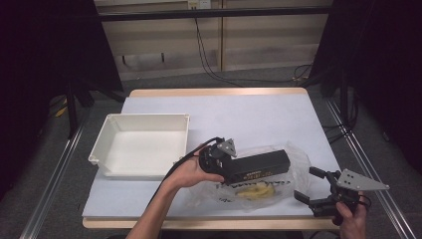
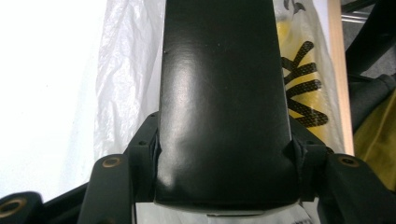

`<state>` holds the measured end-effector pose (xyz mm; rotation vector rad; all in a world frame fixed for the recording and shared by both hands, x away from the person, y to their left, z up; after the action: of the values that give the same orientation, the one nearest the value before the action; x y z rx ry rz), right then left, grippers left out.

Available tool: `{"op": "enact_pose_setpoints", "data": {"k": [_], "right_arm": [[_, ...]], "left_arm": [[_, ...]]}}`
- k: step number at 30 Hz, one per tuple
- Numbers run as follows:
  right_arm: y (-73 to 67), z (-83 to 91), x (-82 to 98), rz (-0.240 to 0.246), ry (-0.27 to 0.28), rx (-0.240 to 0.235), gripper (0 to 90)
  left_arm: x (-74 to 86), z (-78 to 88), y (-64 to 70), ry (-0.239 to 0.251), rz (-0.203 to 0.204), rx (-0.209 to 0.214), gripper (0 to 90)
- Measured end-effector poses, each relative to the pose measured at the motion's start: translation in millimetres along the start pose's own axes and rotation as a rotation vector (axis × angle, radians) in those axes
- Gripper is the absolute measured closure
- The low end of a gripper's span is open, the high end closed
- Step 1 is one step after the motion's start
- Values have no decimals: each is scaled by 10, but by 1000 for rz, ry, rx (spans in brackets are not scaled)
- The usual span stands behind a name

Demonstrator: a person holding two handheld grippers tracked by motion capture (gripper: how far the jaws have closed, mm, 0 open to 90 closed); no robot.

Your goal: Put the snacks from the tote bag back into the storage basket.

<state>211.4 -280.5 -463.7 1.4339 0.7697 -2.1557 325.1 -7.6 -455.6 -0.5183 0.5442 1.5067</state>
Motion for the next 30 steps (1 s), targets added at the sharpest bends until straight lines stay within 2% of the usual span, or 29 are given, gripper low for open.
{"op": "enact_pose_setpoints", "data": {"k": [4, 5, 11, 18, 22, 27, 30], "right_arm": [[4, 8, -5, 2, 6, 5, 17], [6, 8, -6, 4, 9, 9, 14], [5, 11, -9, 17, 21, -1, 9], [20, 7, -11, 23, 46, 13, 1], [15, -6, -16, 19, 44, 16, 0], [10, -13, -10, 19, 38, 18, 0], [20, -12, -13, 27, 44, 22, 0]], "left_arm": [[-8, 39, 2, 13, 5, -6, 428], [-11, 50, 2, 4, -3, -5, 428], [-61, 77, 17, 27, -12, -8, 428], [-124, 187, 30, 54, -25, 1, 428], [-123, 242, 11, 55, -26, -3, 428], [-143, 348, -14, 86, -27, -2, 428], [-144, 396, -9, 84, -34, -1, 428]]}}
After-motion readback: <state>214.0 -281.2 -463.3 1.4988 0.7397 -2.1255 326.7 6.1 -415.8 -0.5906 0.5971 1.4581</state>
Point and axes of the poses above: each handheld gripper's, and its own axes: z roughly backward along the jaws, x roughly out of its underside, y roughly to its right, the point moved 5 cm from there along -z, roughly forward along the jaws, and after that the axes turned 5 degrees about -z, right-handed, at the moved point
